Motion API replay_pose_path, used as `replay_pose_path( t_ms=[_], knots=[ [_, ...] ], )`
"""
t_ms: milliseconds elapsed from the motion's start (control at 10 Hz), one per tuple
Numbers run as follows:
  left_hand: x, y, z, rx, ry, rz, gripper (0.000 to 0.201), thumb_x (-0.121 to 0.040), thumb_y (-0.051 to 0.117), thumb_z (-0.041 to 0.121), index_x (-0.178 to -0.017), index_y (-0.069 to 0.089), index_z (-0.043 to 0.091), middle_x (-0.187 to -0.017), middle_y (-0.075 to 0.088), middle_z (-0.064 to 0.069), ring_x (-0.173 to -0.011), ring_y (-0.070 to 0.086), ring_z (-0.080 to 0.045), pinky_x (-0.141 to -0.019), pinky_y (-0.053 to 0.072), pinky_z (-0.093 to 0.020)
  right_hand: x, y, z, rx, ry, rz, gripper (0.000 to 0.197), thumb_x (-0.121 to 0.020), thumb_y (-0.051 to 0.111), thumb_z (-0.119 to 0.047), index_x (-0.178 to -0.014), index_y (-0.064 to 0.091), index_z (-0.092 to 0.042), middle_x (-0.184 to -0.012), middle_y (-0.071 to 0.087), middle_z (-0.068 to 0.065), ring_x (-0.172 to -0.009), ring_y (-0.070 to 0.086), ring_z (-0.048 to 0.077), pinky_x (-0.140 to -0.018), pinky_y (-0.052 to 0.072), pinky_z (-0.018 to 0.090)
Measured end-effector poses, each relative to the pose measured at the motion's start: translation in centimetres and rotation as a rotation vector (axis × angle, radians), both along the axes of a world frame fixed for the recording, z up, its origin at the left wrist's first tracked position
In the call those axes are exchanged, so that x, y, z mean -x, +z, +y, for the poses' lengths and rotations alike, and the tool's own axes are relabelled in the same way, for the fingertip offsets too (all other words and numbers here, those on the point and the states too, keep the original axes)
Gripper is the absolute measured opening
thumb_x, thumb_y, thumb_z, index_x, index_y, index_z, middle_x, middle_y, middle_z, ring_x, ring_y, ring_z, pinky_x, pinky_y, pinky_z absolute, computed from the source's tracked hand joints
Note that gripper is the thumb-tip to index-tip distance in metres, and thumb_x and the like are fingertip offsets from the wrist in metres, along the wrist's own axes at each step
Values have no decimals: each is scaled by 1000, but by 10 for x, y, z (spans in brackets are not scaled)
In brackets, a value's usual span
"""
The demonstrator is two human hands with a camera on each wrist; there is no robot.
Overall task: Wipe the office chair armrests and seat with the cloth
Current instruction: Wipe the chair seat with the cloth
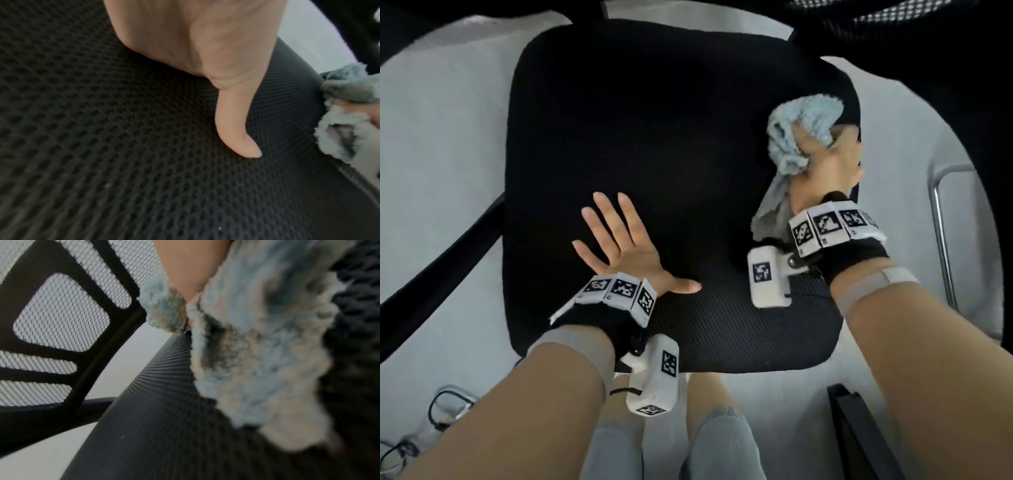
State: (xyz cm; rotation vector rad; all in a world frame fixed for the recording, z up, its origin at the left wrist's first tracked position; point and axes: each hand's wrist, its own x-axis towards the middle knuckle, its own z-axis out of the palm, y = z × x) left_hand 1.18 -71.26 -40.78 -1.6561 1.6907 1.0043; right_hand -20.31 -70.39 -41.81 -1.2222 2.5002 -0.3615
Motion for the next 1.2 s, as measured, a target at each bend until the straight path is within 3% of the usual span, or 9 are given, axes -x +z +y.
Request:
replay_pose_path(
  t_ms=[200,300,500,700,800,900,1000,1100,1200],
  knots=[
    [2,-2,2,64,-8,-24,161,-33,78,63,-124,-46,15,-142,-44,-15,-131,-39,-32,-102,-22,-56,-68,6,60,-136,401,-284,45,-77,64,-16,-118,52,-28,-121,50,16,-113,32,28,-99,29,50],
    [5,-3,1,58,-13,-61,162,-32,78,63,-122,-48,15,-142,-44,-15,-131,-39,-32,-102,-21,-57,-52,2,69,-128,389,-376,43,-76,62,-20,-118,52,-27,-107,51,9,-101,30,20,-98,29,46],
    [5,-7,2,47,-8,-85,162,-33,78,63,-123,-47,15,-141,-45,-16,-130,-40,-32,-99,-23,-56,10,8,26,-37,-64,-116,42,-82,53,-6,-107,51,-40,-133,42,22,-125,33,35,-105,28,52],
    [6,-7,2,79,-22,-61,161,-33,79,61,-122,-47,14,-143,-41,-17,-132,-37,-33,-102,-22,-57,-59,8,90,-116,175,-296,52,-79,47,-12,-124,45,-38,-119,44,12,-115,34,27,-102,29,36],
    [5,-8,1,78,-27,-60,160,-32,79,62,-114,-51,16,-143,-42,-18,-132,-37,-34,-102,-21,-57,-49,9,101,-80,262,-293,71,-74,57,-2,-121,36,-50,-122,43,11,-111,36,29,-102,37,48],
    [3,-9,2,91,-27,-38,160,-30,77,65,-117,-48,16,-144,-40,-19,-133,-36,-35,-102,-21,-58,-11,3,68,60,-214,-118,37,-77,65,-25,-103,41,-37,-114,52,19,-104,48,39,-96,40,55],
    [3,-10,4,133,-21,-10,159,-22,66,75,-121,-44,15,-147,-34,-20,-135,-32,-36,-103,-20,-59,16,7,39,-23,-367,21,12,-78,55,-37,-90,53,-35,-120,48,18,-108,47,35,-100,38,50],
    [3,-12,5,137,-20,-19,160,-23,69,72,-121,-43,15,-147,-34,-19,-135,-31,-35,-104,-19,-59,-4,6,38,-90,-362,-58,48,-82,50,-12,-123,46,-36,-131,38,19,-115,37,36,-102,27,48],
    [4,-12,4,141,-25,-33,159,-26,74,67,-119,-44,16,-146,-36,-19,-135,-33,-35,-104,-19,-59,-43,2,66,-101,-52,-129,67,-77,50,0,-127,39,-43,-129,35,15,-112,36,35,-103,30,46]
  ],
)
